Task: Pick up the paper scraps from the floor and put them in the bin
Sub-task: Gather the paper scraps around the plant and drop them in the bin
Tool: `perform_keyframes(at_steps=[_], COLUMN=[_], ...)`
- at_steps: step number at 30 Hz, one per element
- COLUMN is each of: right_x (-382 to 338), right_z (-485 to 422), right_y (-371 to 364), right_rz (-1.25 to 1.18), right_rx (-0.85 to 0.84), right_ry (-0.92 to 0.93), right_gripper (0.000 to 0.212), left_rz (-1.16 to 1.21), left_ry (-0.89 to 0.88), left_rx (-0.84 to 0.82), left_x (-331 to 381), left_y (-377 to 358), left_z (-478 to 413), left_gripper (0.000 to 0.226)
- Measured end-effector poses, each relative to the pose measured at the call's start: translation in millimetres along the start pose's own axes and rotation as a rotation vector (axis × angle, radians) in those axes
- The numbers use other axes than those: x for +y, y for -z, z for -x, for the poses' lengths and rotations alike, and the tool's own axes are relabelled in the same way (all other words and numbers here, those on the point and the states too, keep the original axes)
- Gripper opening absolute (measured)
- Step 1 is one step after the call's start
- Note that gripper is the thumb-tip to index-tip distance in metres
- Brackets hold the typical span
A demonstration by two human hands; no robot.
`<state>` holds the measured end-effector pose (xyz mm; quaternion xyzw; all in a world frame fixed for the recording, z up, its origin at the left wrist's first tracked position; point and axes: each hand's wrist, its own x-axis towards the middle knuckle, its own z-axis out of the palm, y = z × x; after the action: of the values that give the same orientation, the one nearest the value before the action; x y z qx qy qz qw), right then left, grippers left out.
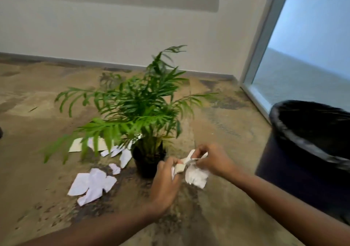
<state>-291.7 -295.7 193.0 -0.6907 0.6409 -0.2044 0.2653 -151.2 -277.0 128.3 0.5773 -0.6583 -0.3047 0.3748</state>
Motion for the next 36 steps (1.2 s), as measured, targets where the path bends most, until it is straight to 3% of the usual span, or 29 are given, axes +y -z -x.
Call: perform_keyframes(at_steps=[3, 6, 13, 20, 26, 30, 33, 36], right_x=[10.9, 26.2, 64.8, 124.2, 158.2, 161.4, 157.4, 145.6], right_z=[16.5, 30.3, 59.7, 71.4, 71.3, 73.3, 74.3, 73.2], right_y=[54.6, 102.5, 192.2, 217.5, 208.2, 202.4, 200.6, 204.8], right_rz=[0.016, 0.019, -0.127, -0.059, 0.057, 0.066, 0.142, 0.265], right_rx=[0.146, 0.289, 0.612, 0.795, 0.711, 0.416, 0.290, 0.370], right_ry=[0.016, -0.008, -0.034, -0.182, -0.331, -0.484, -0.549, -0.482], right_gripper=[0.006, 0.018, 0.015, 0.009, 0.015, 0.039, 0.049, 0.046], left_rz=[0.067, 0.106, 0.251, 0.287, 0.106, -0.142, -0.233, -0.285], left_ry=[-0.107, -0.210, -0.390, -0.319, -0.141, -0.056, -0.151, -0.428], left_rx=[0.010, 0.040, 0.050, -0.151, -0.343, -0.529, -0.557, -0.396], left_x=[50.8, 104.2, 209.9, 257.5, 262.3, 256.3, 253.9, 252.8], left_y=[-23.6, -45.7, -96.0, -164.9, -200.6, -204.4, -198.3, -179.9], left_z=[-16.0, -32.2, -50.7, -53.7, -65.5, -70.1, -69.0, -62.0], left_gripper=[0.020, 0.019, 0.017, 0.017, 0.025, 0.062, 0.069, 0.056])
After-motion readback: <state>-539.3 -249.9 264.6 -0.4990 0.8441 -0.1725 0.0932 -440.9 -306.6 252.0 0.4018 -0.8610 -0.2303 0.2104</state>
